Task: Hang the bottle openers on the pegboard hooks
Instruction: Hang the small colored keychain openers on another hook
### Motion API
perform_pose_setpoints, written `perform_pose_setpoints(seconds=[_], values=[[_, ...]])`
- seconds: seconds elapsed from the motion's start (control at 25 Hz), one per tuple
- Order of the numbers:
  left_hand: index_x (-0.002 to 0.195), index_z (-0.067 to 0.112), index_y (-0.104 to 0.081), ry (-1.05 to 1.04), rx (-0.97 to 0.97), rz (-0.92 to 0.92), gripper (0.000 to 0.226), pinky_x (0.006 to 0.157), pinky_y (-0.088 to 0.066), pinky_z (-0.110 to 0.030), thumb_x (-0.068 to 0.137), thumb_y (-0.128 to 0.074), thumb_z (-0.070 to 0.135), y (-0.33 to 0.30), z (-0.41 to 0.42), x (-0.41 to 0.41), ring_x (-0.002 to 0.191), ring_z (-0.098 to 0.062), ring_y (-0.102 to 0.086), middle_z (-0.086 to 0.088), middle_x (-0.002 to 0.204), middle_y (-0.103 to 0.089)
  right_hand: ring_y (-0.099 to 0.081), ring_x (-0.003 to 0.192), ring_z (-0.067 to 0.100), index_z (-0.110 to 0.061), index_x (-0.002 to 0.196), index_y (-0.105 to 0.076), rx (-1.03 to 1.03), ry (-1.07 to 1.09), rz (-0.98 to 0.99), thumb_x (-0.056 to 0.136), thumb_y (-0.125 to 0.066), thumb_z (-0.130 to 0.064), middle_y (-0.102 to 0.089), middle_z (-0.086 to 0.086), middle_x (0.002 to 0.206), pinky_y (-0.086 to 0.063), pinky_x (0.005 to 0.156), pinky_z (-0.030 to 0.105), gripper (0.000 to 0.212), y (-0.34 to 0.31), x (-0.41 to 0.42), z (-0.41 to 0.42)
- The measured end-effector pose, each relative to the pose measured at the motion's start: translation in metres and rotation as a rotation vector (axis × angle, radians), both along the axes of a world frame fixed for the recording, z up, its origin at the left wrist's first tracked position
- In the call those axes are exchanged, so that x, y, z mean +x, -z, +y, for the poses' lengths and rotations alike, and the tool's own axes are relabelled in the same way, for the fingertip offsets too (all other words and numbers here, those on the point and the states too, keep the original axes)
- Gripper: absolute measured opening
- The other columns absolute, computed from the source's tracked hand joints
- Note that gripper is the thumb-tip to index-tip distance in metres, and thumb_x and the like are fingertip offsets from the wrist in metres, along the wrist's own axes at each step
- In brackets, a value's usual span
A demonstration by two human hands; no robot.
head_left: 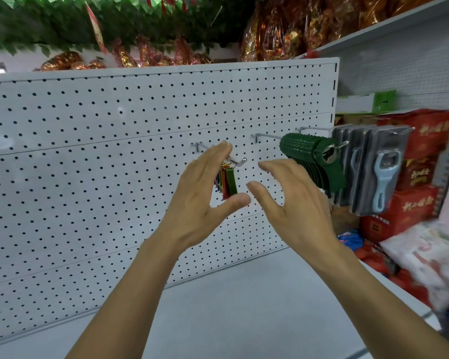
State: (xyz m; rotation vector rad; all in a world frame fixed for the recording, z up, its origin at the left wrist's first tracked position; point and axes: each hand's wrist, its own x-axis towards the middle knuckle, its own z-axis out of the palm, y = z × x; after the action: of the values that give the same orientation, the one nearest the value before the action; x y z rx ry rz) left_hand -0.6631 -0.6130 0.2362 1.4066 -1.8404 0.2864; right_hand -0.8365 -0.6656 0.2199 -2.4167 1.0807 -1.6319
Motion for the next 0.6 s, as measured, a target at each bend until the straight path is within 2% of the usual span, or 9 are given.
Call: perform_pose_setpoints(seconds=[0.04, 0.12, 0.2, 0.28, 0.36, 0.48, 0.6], values=[[0.149, 0.044, -0.012, 0.019, -0.034, 0.005, 0.079, 0.113, -0.012, -0.02, 0.082, -0.048, 0.068, -0.001, 0.003, -0.007, 0.14, 0.01, -0.01, 0.028, 0.152, -0.017, -0.047, 0.12, 0.009, -0.024, 0.127, -0.056, -0.057, 0.005, -0.052, 0.093, -0.051, -0.048, -0.054, -0.009, 0.128, -0.04, 0.081, 0.027, 0.041, 0.002, -0.01, -0.002], [0.149, 0.039, -0.017, 0.042, -0.122, -0.02, 0.078, 0.117, -0.019, -0.031, 0.084, -0.048, 0.066, -0.006, 0.008, -0.025, 0.142, 0.002, -0.017, 0.028, 0.15, -0.02, -0.051, 0.117, 0.012, -0.019, 0.125, -0.057, -0.162, 0.024, -0.152, 0.09, -0.059, -0.041, -0.055, -0.004, 0.125, -0.046, 0.085, 0.029, 0.041, 0.003, -0.03, -0.01], [0.15, 0.031, -0.021, 0.054, -0.203, -0.078, 0.077, 0.119, -0.021, -0.039, 0.086, -0.048, 0.064, -0.012, 0.011, -0.046, 0.143, -0.003, -0.02, 0.021, 0.152, -0.023, -0.051, 0.117, 0.017, -0.014, 0.127, -0.055, -0.22, 0.033, -0.22, 0.087, -0.064, -0.035, -0.054, 0.003, 0.126, -0.048, 0.09, 0.035, 0.046, 0.004, -0.053, -0.022], [0.149, 0.022, -0.026, 0.08, -0.268, -0.15, 0.076, 0.12, -0.017, -0.034, 0.087, -0.05, 0.059, -0.016, 0.009, -0.069, 0.144, -0.006, -0.021, 0.009, 0.155, -0.027, -0.048, 0.122, 0.02, -0.014, 0.132, -0.048, -0.203, 0.035, -0.254, 0.084, -0.068, -0.035, -0.05, 0.005, 0.131, -0.047, 0.095, 0.041, 0.056, 0.003, -0.072, -0.037], [0.148, 0.02, -0.028, 0.13, -0.258, -0.149, 0.074, 0.118, -0.019, -0.027, 0.088, -0.054, 0.054, -0.017, 0.003, -0.093, 0.145, -0.006, -0.021, 0.006, 0.156, -0.028, -0.043, 0.129, 0.019, -0.019, 0.14, -0.039, -0.116, 0.007, -0.243, 0.083, -0.071, -0.037, -0.044, 0.003, 0.139, -0.044, 0.102, 0.044, 0.068, 0.002, -0.085, -0.052], [0.15, 0.026, -0.023, 0.158, -0.16, -0.126, 0.073, 0.117, -0.017, -0.018, 0.089, -0.054, 0.051, -0.013, -0.019, -0.122, 0.145, 0.001, -0.015, 0.011, 0.158, -0.02, -0.035, 0.137, 0.014, -0.029, 0.148, -0.025, 0.029, -0.059, -0.154, 0.079, -0.072, -0.042, -0.036, -0.004, 0.149, -0.039, 0.108, 0.043, 0.084, 0.002, -0.096, -0.075], [0.152, 0.034, -0.015, 0.095, -0.043, -0.098, 0.074, 0.117, -0.014, -0.019, 0.09, -0.05, 0.054, -0.011, -0.051, -0.127, 0.144, 0.007, -0.007, 0.019, 0.16, -0.011, -0.034, 0.139, 0.01, -0.034, 0.15, -0.019, 0.083, -0.137, -0.08, 0.079, -0.073, -0.041, -0.034, -0.009, 0.152, -0.039, 0.108, 0.04, 0.09, -0.001, -0.102, -0.096]])
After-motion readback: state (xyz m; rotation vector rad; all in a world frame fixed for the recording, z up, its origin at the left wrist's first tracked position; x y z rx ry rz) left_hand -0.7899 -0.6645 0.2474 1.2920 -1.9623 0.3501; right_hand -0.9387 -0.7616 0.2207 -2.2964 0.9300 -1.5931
